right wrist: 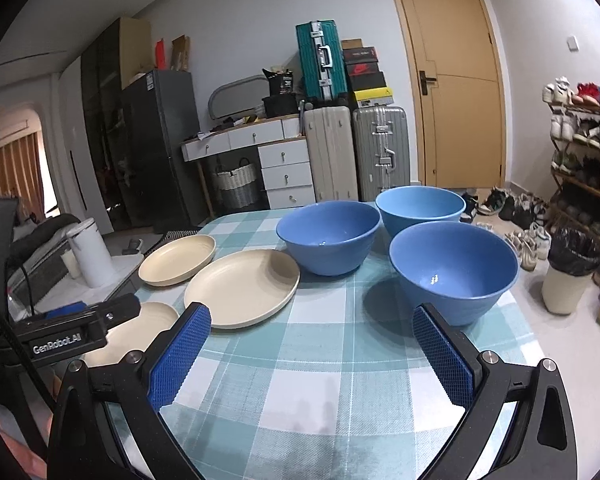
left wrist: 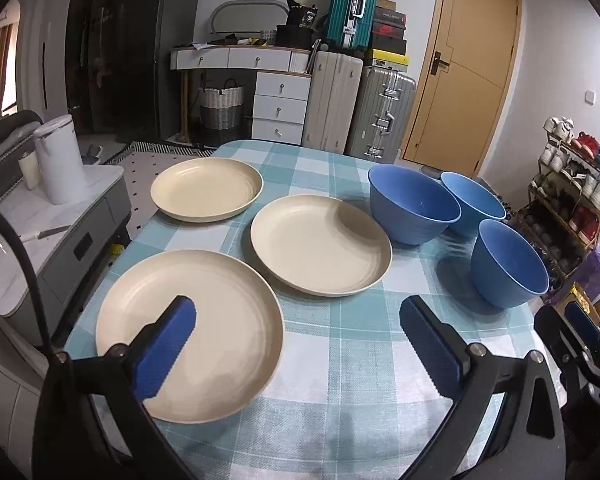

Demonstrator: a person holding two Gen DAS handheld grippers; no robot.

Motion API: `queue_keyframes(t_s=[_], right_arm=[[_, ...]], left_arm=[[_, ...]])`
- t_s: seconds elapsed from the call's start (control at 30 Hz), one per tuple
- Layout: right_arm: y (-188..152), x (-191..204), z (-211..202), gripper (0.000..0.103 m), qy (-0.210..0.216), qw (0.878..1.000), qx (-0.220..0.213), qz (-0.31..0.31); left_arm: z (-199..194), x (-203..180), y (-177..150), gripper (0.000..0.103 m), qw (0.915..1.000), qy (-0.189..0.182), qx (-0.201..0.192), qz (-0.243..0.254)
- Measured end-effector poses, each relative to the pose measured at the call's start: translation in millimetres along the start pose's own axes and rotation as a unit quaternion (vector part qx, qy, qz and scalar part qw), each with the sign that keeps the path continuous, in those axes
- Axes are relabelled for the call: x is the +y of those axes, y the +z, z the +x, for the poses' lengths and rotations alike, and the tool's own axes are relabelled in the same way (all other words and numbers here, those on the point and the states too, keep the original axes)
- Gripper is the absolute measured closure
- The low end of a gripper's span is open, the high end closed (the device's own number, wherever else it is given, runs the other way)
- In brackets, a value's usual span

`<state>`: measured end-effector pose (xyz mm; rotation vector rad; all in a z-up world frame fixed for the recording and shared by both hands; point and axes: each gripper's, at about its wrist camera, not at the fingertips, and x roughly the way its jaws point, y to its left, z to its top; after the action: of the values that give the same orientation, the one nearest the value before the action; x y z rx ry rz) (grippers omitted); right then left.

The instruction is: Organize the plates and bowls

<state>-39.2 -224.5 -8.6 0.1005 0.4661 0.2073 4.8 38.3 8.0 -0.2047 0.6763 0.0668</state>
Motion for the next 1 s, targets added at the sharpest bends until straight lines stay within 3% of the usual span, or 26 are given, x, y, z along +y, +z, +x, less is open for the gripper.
queue_keyframes(t_s=[0.37, 0.63, 0.73, 0.93, 1.0], right_arm=[[-1, 12, -3, 0.001, -0.028, 0.999, -0.009, -0.037], [-2, 18, -3, 0.001, -0.035, 0.998, -0.016, -0.053], [-2, 21, 1, 0.001, -0.032, 0.998, -0.010, -0.056], [5, 32, 1, 0.001, -0.031, 0.998, -0.022, -0.054], [8, 38, -1, 0.000, -0.023, 0.998, -0.027, -0.055]], left_arm=[[7, 17, -1, 0.001, 0.9999, 0.002, 0.008, -0.014], [0, 22, -2, 0.001, 0.9988, 0.017, -0.034, 0.032], [3, 32, 0, 0.001, 0.9997, -0.003, -0.018, 0.016], [30, 47, 15, 0.001, 0.9970, -0.041, 0.066, -0.004], [32, 50, 22, 0.001, 0.9954, -0.057, 0.077, -0.009]])
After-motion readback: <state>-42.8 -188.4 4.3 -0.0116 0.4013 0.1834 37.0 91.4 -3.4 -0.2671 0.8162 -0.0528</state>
